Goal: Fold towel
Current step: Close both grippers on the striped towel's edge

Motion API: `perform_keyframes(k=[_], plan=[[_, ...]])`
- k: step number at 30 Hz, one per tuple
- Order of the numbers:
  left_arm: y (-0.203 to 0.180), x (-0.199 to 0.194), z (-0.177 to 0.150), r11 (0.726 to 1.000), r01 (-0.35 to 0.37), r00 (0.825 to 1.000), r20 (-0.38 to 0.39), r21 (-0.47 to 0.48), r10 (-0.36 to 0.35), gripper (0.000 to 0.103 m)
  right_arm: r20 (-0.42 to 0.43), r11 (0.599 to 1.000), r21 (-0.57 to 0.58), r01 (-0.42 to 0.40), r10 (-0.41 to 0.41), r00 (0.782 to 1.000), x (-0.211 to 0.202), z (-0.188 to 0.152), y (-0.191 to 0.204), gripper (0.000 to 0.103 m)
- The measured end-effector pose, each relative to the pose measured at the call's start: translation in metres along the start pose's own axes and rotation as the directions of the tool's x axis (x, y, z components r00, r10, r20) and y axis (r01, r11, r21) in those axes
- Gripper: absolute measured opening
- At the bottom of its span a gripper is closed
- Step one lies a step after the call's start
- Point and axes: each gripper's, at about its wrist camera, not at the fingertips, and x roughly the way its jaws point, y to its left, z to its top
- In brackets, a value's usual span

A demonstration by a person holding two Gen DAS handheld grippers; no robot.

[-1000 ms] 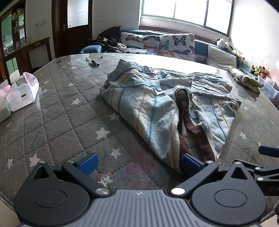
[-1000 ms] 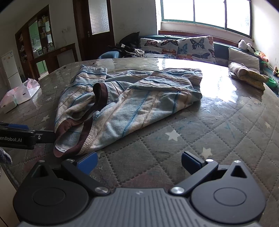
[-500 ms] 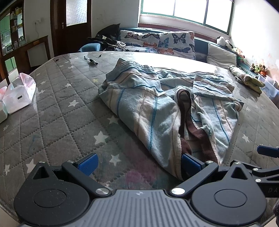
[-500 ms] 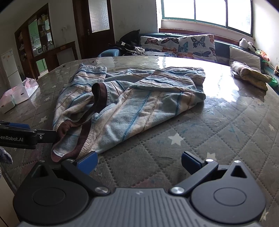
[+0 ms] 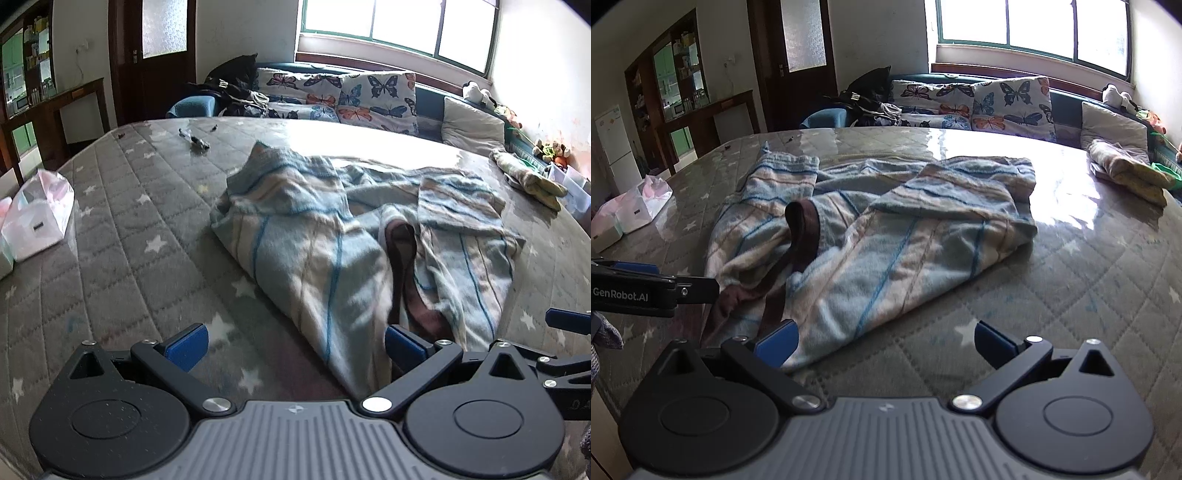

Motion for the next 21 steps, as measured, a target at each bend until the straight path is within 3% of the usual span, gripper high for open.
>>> perform_keyframes(k=[11,14,16,21], plan=[[-0.008,0.021,0.044,0.999,0.015,0.999,0.048,0.051,-0.018,0.101,0.012,1.000,0.002,0.004,-0.004,1.000,0.031,0.052,-0.020,0.092],[-0.015,0.031,0.054,0.997,0.021,0.999,0.046,0.071,-0.024,0.095,0.003,1.000,0.004,0.011,-0.011,1.000,0.044,0.064,-0.027,0.089],[-0.018,0.039,0.061,0.997,0.027,0.998,0.046,0.075,-0.031,0.086,-0.001,1.000,0.022,0.016,-0.016,1.000,0.054,0.074,-0.033,0.082],[-0.022,0.060,0.078,0.996,0.035,0.998,0.041,0.078,-0.038,0.076,-0.018,0.998,0.068,0.012,-0.010,1.000,0.084,0.100,-0.044,0.070]])
